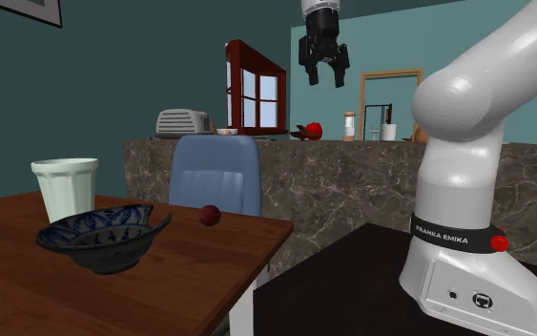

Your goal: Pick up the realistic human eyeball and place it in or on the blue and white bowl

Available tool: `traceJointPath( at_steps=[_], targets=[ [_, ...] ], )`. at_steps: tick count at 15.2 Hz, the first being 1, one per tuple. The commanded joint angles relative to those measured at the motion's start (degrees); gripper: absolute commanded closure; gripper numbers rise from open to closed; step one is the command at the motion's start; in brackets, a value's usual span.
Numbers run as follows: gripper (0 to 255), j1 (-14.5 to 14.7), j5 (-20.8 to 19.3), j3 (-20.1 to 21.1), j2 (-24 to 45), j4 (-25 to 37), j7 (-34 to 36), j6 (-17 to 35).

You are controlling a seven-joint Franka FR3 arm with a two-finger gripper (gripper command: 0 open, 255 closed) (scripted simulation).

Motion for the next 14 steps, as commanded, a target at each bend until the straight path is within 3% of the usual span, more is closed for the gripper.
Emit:
traceJointPath(
  at_steps=[1, 14],
  targets=[
    [0, 0.0, 0.0, 0.0, 0.0, 0.0, 0.0, 0.0],
    [0, 6.18, 6.73, 8.75, 11.31, -11.14, 5.42, 27.48]
  ],
)
